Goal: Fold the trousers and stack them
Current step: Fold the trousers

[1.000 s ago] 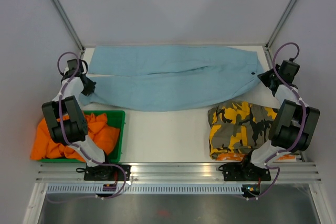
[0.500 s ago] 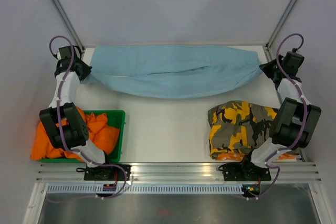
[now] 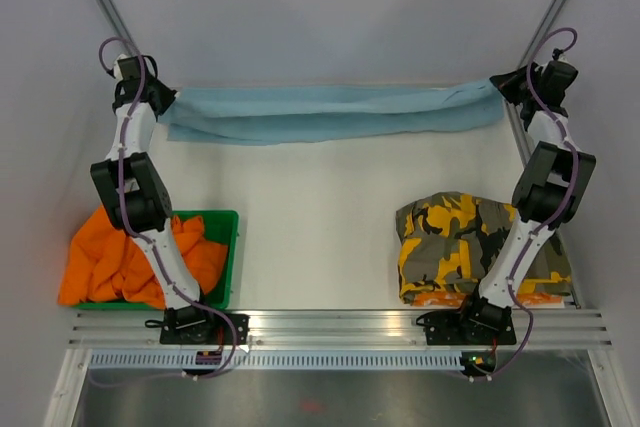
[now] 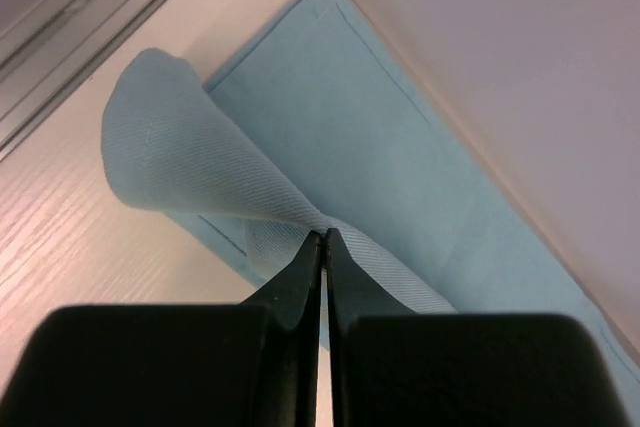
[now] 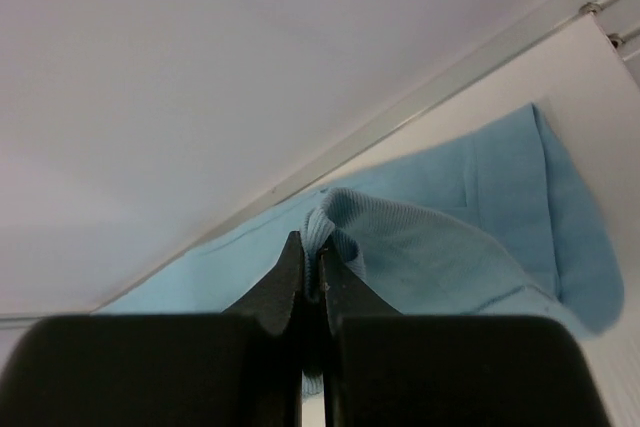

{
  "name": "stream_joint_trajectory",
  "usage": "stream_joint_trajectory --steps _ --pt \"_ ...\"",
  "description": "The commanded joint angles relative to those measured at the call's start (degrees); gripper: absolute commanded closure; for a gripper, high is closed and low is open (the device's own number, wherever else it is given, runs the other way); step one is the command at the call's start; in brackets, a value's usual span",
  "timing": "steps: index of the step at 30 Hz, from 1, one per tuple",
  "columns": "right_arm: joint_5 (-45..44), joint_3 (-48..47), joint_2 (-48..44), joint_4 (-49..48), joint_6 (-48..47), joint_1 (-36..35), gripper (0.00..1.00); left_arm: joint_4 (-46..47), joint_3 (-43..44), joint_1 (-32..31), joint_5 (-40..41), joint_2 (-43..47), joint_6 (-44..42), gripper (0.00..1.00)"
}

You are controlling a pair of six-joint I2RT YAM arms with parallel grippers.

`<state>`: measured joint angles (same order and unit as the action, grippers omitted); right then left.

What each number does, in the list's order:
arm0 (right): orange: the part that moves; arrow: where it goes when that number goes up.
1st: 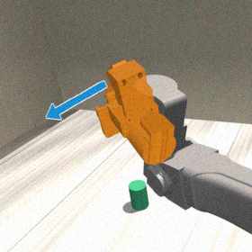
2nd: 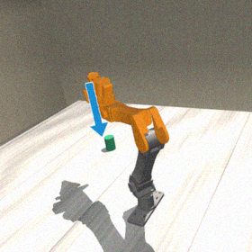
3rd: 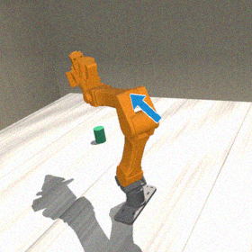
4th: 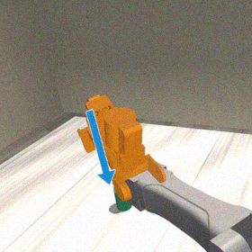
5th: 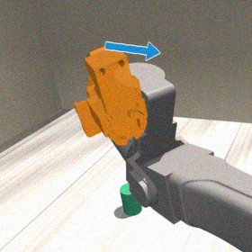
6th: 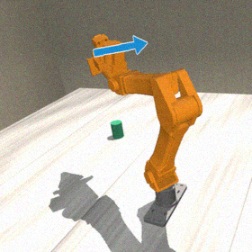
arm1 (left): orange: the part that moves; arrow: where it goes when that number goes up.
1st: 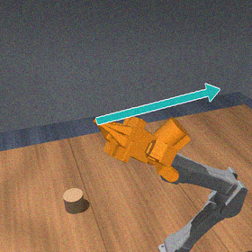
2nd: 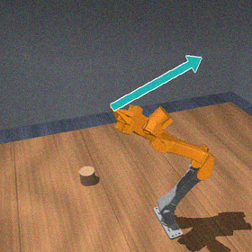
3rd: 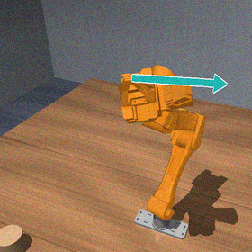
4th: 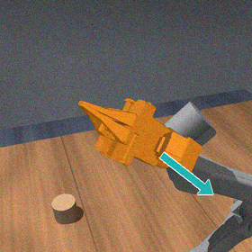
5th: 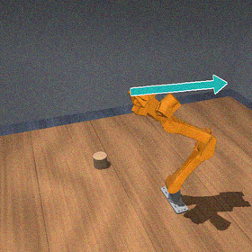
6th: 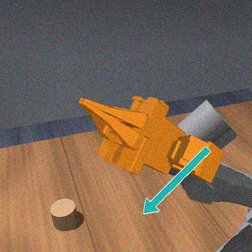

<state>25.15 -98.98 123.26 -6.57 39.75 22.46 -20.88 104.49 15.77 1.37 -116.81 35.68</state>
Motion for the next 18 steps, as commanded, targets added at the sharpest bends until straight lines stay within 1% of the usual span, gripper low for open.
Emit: stream_joint_trajectory --steps 1,2,3,4,6,8,9,14,15,17,18 --pt "2.5 -9.4 5.8 -5.2 0.2 0.0 1.0 5.1 5.1 -0.4 1.7 -3.7 2.5 0.98" --pt "3.9 -11.4 8.5 -4.3 -0.5 -0.7 1.0 5.2 7.0 -0.6 2.1 -5.4 2.5 0.98" --pt "4.3 -15.3 9.8 -3.5 -1.2 -0.9 1.0 5.2 8.2 -1.2 2.8 -6.3 2.5 0.98" --pt "4.3 -16.8 11.0 -2.7 -2.8 -1.3 1.0 5.2 10.6 -2.0 3.9 -7.4 1.9 0.98" --pt "2.4 -20.7 13.9 0.0 -4.4 -2.2 1.0 4.8 13.0 -2.7 5.5 -10.4 1.9 0.98" --pt "0.4 -22.0 16.1 0.5 -6.3 -2.9 1.0 4.2 15.8 -3.4 6.8 -13.1 2.5 0.98" --pt "-0.5 -23.3 16.8 1.0 -6.7 -3.1 1.0 3.7 16.5 -3.7 9.2 -13.6 3.6 0.98" --pt "-3.4 -26.7 21.9 0.1 -5.8 -3.7 1.0 0.8 17.1 -4.0 14.9 -15.1 8.4 0.98" --pt "-3.5 -27.3 22.5 -0.3 -5.2 -3.7 1.0 -0.1 17.0 -4.2 17.9 -15.0 10.2 0.98" --pt "-4.3 -28.3 24.1 -1.2 -3.7 -3.9 1.0 -0.6 15.9 -4.3 19.9 -14.7 10.9 0.98" --pt "-6.1 -28.6 24.5 -1.3 -3.3 -3.9 1.0 -0.6 15.8 -4.3 20.6 -14.8 11.2 0.98"
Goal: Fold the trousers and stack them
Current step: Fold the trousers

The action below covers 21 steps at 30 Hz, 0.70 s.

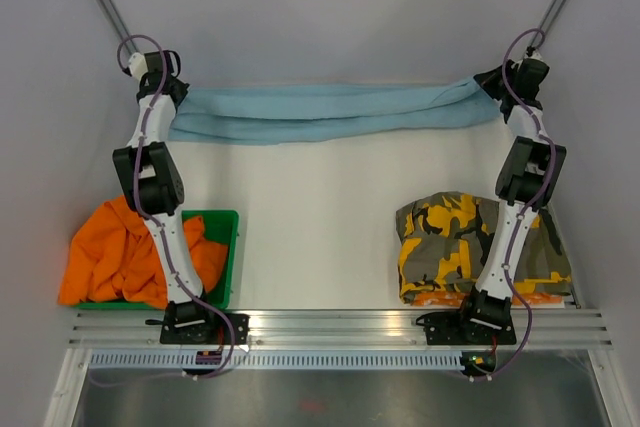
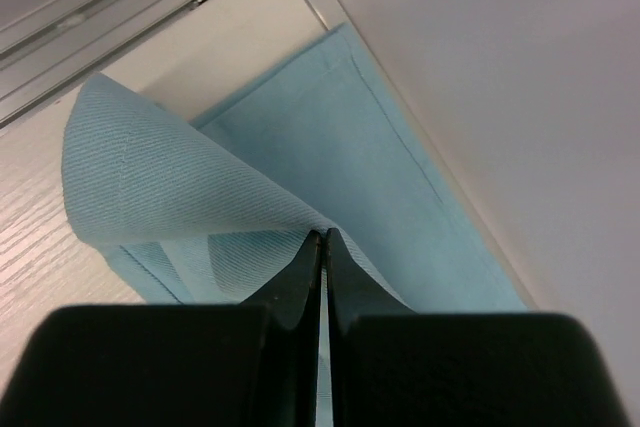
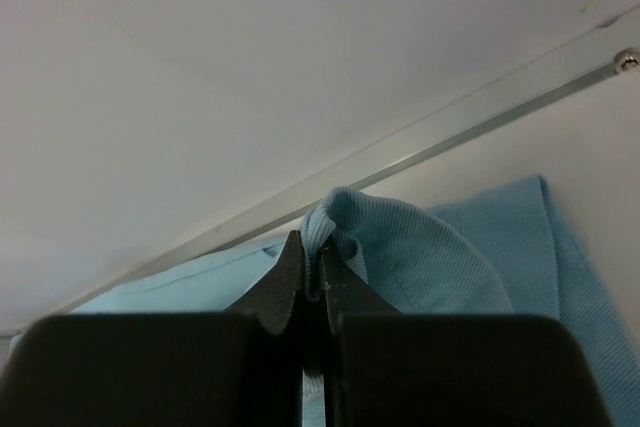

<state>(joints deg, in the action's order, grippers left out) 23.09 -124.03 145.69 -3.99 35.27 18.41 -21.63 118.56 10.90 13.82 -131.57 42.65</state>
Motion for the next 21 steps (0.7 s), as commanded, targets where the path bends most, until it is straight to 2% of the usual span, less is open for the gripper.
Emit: stream_joint_trajectory --steps 1,11,14,16,17,18,19,20,21 --pt "-5.0 -3.9 2.8 -4.1 1.6 0.0 1.0 0.3 2.3 0.6 8.3 -0.4 3.8 0.98" --pt "-13.7 -6.1 5.8 -5.1 4.0 -0.6 1.0 -0.7 9.3 0.8 8.0 -8.3 5.4 0.98" --pt "-14.1 -6.4 6.4 -6.2 5.4 -0.6 0.94 0.0 9.8 0.8 6.5 -9.8 5.2 0.98" --pt "-12.6 -7.2 6.9 -7.0 7.3 -0.6 0.72 0.8 9.9 0.7 3.8 -9.8 4.5 0.92" --pt "-11.2 -8.7 7.1 -7.3 7.7 -0.6 0.59 1.0 10.0 0.8 3.0 -9.6 3.7 0.8" --pt "-7.8 -9.6 7.1 -7.0 7.8 -0.7 0.35 0.9 10.1 0.7 1.7 -8.5 3.3 0.71" --pt "-6.3 -10.4 6.6 -6.3 7.5 -1.0 0.27 1.0 10.1 0.7 1.0 -7.7 2.7 0.49" --pt "-4.7 -11.8 6.0 -5.8 5.9 -1.1 0.2 1.1 10.1 0.7 0.2 -6.7 1.1 0.37" --pt "-3.0 -12.0 5.2 -4.8 4.8 -1.4 0.18 1.2 10.1 0.7 -0.2 -4.4 0.2 0.28"
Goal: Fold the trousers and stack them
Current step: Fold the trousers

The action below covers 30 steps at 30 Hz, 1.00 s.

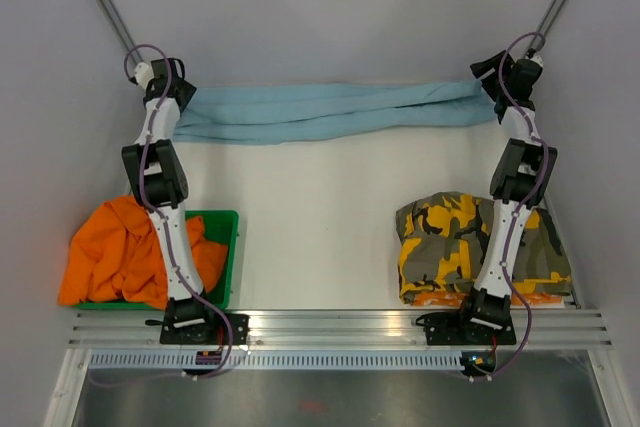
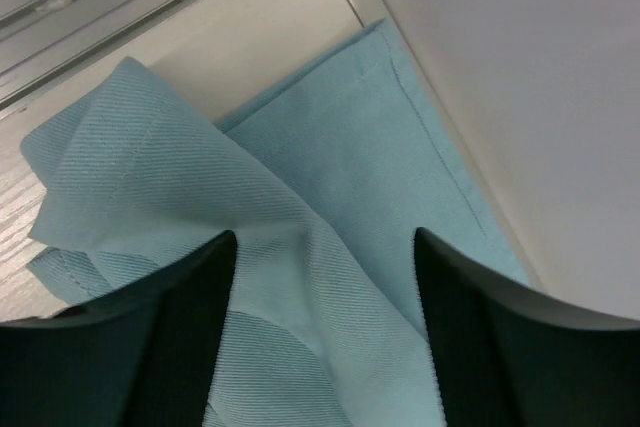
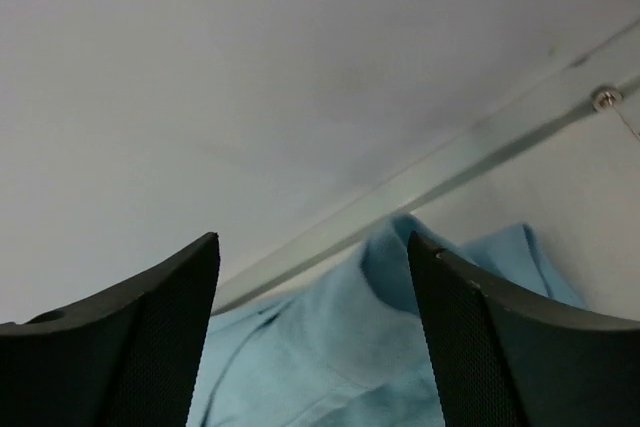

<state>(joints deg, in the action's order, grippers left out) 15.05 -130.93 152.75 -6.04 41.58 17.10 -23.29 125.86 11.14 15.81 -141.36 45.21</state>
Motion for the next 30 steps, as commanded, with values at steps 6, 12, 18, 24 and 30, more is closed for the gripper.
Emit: stream_joint_trajectory --steps 6,12,18,24,30 --pt "4.8 8.7 -20.1 -5.5 -5.1 -1.2 0.16 1.3 -1.1 -0.1 -5.9 16.8 -10.0 0.08" --pt "4.6 21.4 -31.2 5.9 -11.6 -2.2 0.18 -1.9 -18.3 -2.3 -11.9 30.5 -12.1 0.12" --pt "-4.1 36.4 -36.5 17.9 -14.1 -2.2 0.2 -1.5 -34.6 -3.2 -15.5 36.6 -8.2 0.14" --pt "-6.3 47.0 -36.2 12.6 -8.9 -2.2 0.22 2.7 -42.4 -3.0 -18.4 35.0 -0.4 0.18" --pt "-6.3 51.7 -33.2 2.6 -0.3 -2.2 0.22 12.4 -47.2 -3.0 -19.7 31.8 5.5 0.2"
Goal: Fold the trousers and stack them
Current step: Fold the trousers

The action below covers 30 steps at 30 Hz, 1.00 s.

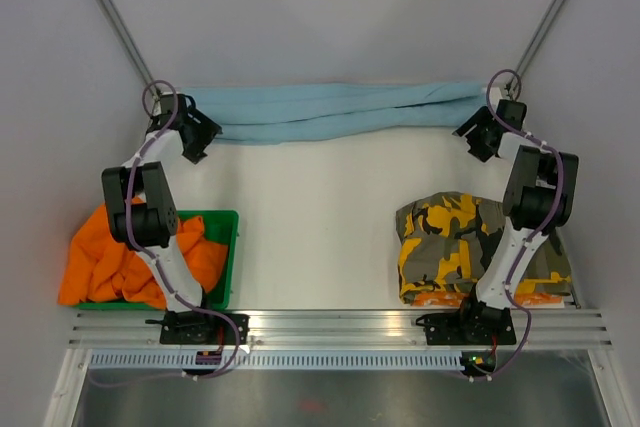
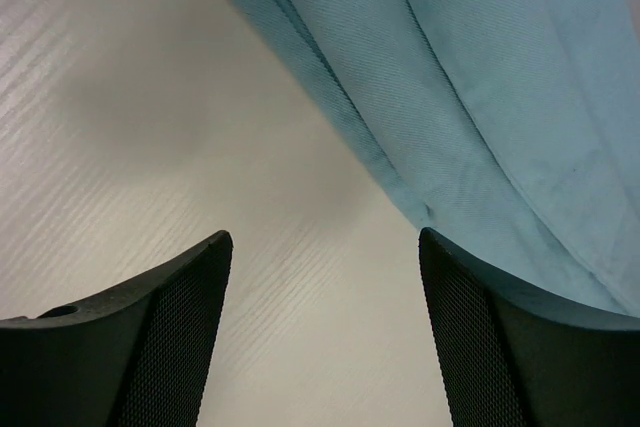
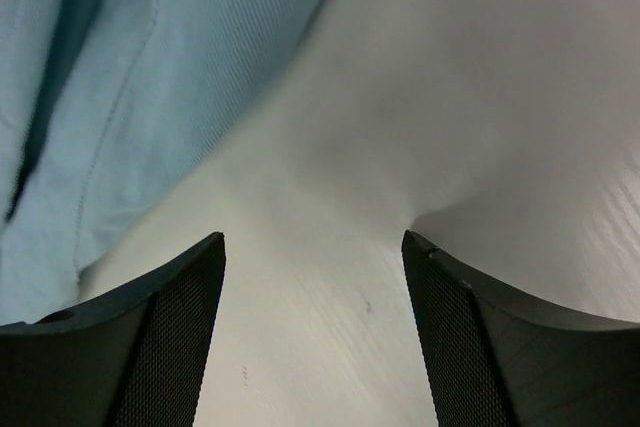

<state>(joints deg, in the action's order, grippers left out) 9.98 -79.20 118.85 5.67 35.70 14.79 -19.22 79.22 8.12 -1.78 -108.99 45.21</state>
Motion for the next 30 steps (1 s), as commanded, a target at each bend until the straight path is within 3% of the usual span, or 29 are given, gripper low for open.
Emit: stream_joint_trajectory --steps 1,9,12,17,25,26,28,30 --pt "-1.6 0.4 1.2 -11.5 6.6 0.2 0.22 8.9 -0.6 0.1 -2.2 -2.3 6.5 0.2" --pt "-3.6 0.7 9.2 -24.5 17.6 0.2 0.22 15.2 0.4 0.1 -2.2 -9.3 11.8 0.24" --pt "-4.5 -0.3 11.9 -28.4 20.3 0.2 0.22 14.2 1.5 0.2 -1.6 -11.3 13.5 0.3" --pt "-6.4 -3.5 14.7 -28.3 21.2 0.2 0.32 11.8 2.1 0.1 -0.3 -13.0 16.1 0.34" --pt "-6.0 -4.6 15.9 -28.5 20.5 0.1 0.56 14.5 4.5 0.1 -0.7 -18.2 18.0 0.36" --pt "-6.0 -4.7 15.9 -28.5 20.3 0.2 0.57 15.2 4.5 0.1 -0.5 -18.4 18.2 0.39" --pt "-5.6 -5.6 16.1 -28.3 19.8 0.1 0.65 15.5 4.7 0.1 -0.2 -19.0 18.6 0.56" --pt "-5.1 -7.1 17.0 -27.5 19.0 0.2 0.7 14.2 5.5 0.1 -0.3 -19.1 18.2 0.67"
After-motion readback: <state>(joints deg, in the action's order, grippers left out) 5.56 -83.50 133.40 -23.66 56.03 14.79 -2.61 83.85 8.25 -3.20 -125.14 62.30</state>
